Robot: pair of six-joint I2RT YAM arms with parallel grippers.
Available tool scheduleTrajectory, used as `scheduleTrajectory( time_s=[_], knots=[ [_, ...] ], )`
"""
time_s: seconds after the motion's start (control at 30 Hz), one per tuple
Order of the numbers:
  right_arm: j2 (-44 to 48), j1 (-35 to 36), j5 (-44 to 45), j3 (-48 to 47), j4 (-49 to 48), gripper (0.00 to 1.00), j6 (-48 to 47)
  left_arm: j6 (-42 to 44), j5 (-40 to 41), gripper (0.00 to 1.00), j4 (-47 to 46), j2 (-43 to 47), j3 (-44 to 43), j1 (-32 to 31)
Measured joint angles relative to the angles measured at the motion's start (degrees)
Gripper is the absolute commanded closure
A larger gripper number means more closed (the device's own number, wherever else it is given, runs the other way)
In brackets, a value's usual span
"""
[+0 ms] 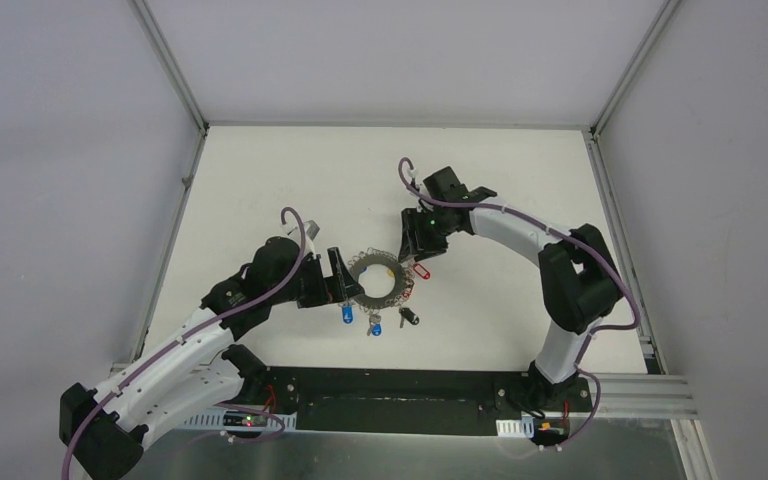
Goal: Put the keys on the keyring
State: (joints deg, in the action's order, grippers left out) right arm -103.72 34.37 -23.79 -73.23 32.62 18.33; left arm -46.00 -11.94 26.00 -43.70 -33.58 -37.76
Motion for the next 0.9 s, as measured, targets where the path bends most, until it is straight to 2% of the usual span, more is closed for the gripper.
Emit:
scheduleTrajectory(
  time_s=[0.33, 0.47, 0.6, 0.67, 0.8, 0.9],
  knots=[
    [2.89, -1.09, 1.11, 7.67, 3.98, 0.58, 1.29, -1.38, 0.39, 0.11, 0.66, -1.03, 0.85, 0.00],
    [1.36, -0.83, -1.18, 8.41, 3.06, 0.65, 2.91, -1.42, 0.39, 0.11, 0.72, -1.33, 0.87, 0.00],
    [-2.36, -0.15, -3.58, 7.37, 0.98, 0.67, 4.37, -1.49, 0.39, 0.11, 0.94, -1.29, 0.87, 0.00],
    [-4.20, 0.24, -4.20, 6.38, 0.42, 0.74, 4.74, -1.62, 0.39, 0.11, 1.01, -1.22, 0.92, 0.00],
    [-6.34, 0.59, -4.70, 3.85, 0.24, 0.99, 5.14, -1.84, 0.39, 0.11, 1.03, -1.09, 1.29, 0.00],
    [-6.54, 0.61, -4.17, 2.58, 0.33, 1.00, 4.96, -2.08, 0.39, 0.11, 1.25, -0.90, 1.46, 0.00]
  ],
)
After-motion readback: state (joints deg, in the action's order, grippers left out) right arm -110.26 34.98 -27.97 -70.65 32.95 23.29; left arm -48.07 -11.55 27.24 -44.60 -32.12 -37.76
